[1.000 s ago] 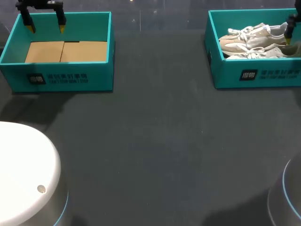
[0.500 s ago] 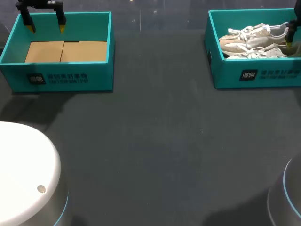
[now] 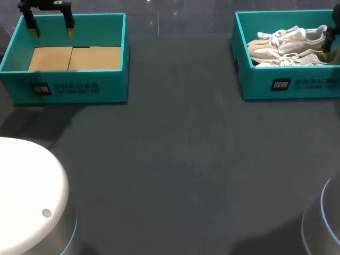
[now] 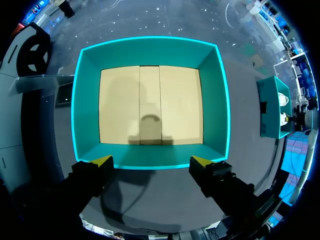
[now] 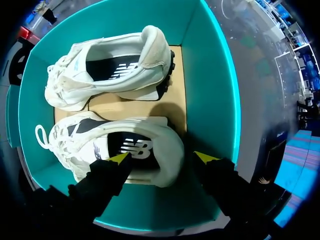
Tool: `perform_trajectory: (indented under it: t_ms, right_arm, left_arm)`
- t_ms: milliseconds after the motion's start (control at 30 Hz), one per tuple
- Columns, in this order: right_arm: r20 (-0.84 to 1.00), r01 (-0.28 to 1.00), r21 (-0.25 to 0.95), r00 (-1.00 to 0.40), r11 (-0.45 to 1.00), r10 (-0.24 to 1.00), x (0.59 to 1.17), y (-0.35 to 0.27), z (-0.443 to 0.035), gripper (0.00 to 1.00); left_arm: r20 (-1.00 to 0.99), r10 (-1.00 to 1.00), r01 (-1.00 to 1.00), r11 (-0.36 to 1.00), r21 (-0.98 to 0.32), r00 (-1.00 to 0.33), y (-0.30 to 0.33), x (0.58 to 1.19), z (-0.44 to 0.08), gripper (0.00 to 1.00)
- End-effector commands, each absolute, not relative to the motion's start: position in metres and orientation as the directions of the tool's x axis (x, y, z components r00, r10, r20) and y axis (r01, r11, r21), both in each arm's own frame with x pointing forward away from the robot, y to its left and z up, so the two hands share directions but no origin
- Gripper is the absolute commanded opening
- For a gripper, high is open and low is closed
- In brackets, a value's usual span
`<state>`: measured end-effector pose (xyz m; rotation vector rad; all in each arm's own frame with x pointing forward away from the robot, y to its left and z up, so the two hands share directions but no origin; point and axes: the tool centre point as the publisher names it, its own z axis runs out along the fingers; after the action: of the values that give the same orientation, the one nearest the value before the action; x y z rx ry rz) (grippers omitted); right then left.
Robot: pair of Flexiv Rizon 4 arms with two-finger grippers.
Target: Take the shoe out of the shoebox, open the shoe tongue, remove and reinsert the insole, then place the shoe into the shoebox
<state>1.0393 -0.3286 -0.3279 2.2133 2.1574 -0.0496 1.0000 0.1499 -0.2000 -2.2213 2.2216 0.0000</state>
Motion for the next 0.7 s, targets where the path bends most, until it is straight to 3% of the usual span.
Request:
perform_trajectory:
  t_ms: [33, 700]
  right_arm:
    - [-0.053, 1.000, 0.015, 0.024, -0.023, 0.998, 1.040, -0.329, -0.335, 0.76]
    - [-0.037, 1.000, -0.005, 0.024, -0.025, 0.999, 1.038, -0.332, -0.357, 0.73]
  left_arm:
    - [0.000, -1.000, -1.000, 0.000, 0.000, 0.000, 0.150, 1.000, -0.200, 1.00]
    - [0.000, -1.000, -1.000, 0.000, 0.000, 0.000, 0.150, 1.000, -0.200, 1.00]
